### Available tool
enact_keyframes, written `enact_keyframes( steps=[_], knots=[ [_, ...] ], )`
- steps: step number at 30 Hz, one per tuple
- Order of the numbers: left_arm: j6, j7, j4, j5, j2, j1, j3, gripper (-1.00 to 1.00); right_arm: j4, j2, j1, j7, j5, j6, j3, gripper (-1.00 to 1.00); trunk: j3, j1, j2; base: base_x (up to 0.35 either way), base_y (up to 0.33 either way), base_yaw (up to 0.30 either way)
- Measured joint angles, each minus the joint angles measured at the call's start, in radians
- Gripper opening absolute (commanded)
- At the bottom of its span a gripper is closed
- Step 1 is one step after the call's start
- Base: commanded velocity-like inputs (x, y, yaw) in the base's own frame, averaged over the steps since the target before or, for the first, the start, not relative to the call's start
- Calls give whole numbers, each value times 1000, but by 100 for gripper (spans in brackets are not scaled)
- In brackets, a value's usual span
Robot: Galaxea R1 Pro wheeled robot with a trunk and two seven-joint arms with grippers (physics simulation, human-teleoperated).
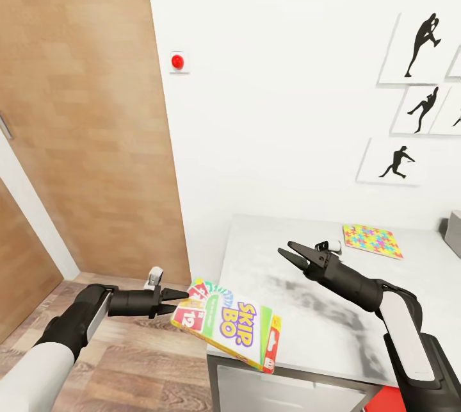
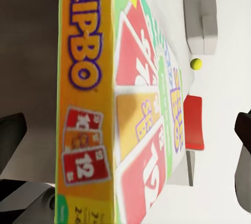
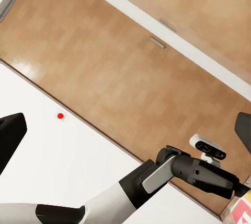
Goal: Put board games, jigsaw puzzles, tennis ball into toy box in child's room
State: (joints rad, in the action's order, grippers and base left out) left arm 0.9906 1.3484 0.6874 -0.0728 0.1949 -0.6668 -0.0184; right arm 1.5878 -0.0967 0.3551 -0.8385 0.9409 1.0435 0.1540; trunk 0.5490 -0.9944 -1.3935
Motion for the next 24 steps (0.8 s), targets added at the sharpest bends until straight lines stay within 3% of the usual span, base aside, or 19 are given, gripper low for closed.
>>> enact_keyframes(
  steps=[24],
  knots=[
    [0, -1, 0, 0, 0, 0, 0, 100, 0, 0, 0, 0, 0, 0, 0, 100, 0, 0, 0, -17, -17, 0]
  ],
)
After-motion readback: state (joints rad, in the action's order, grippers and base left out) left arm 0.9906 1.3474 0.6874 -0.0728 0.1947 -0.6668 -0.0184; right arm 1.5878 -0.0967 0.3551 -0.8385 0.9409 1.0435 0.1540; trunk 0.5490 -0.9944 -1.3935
